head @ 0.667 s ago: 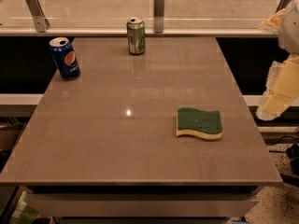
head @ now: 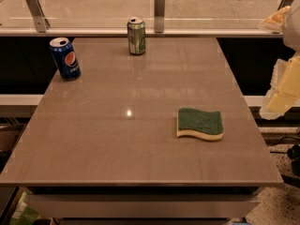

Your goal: Move sponge near green can

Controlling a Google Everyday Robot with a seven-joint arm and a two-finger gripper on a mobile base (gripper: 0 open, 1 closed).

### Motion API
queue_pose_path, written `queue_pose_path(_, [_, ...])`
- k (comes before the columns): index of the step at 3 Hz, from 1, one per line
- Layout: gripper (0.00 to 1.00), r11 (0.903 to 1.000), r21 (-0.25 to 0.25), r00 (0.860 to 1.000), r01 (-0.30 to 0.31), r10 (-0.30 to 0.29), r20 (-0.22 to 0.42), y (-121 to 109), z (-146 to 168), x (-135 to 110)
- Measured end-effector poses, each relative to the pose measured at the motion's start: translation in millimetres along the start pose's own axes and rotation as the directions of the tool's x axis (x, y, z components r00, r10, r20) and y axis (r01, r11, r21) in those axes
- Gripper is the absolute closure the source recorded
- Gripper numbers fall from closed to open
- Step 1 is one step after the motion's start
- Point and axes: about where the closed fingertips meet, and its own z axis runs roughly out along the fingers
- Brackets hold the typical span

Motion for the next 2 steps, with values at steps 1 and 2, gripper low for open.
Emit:
queue_pose_path(1, [0.0, 0.9996, -0.023, 0.996, 0.016, -0.014, 0.093, 2.2, 1.2, 3.1])
queue_pose_path(2, [0.0, 0.9979, -0.057, 0.977, 0.031, -0.019, 0.21, 8.4, 8.3, 9.1])
